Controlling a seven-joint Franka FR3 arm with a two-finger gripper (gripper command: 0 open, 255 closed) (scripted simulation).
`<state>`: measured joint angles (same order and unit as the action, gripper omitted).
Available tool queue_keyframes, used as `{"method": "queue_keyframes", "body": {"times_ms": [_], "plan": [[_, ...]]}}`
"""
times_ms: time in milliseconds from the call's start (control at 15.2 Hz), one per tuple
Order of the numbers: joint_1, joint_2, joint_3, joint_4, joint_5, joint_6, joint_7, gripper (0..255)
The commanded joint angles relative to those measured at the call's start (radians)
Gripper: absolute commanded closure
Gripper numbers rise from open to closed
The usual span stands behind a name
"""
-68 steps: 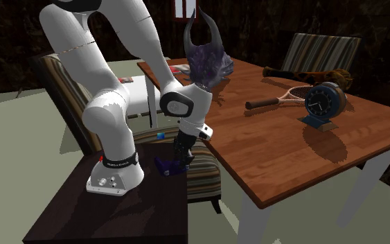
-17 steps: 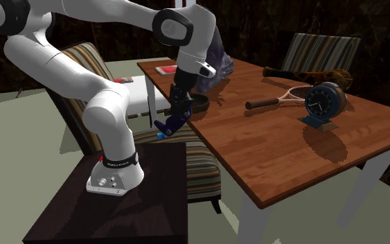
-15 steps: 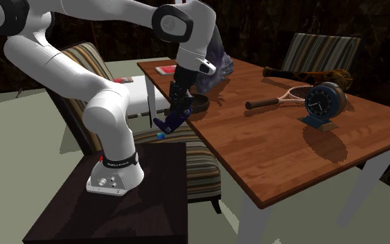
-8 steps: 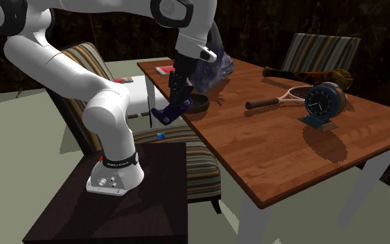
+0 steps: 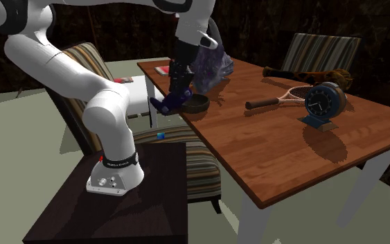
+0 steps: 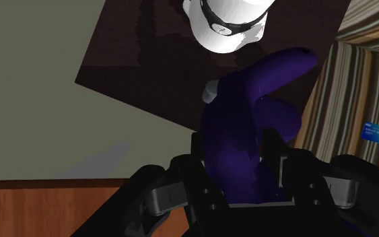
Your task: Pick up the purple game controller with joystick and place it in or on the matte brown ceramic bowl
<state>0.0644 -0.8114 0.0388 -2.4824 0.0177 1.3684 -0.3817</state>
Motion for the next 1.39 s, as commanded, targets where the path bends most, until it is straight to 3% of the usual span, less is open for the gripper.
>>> {"method": "queue_keyframes", "body": {"times_ms": [0,528,1056,1320], "plan": [[0.012,0.033,0.03,0.033,0.031,0.0,0.033,255],[0.058,0.231,0.182,0.209,0.155,0.035,0.205,255],[0.086,0.475,0.32,0.454,0.204,0.057,0.387,255],[0.088,0.472,0.324,0.399,0.206,0.11,0.38,255]]}}
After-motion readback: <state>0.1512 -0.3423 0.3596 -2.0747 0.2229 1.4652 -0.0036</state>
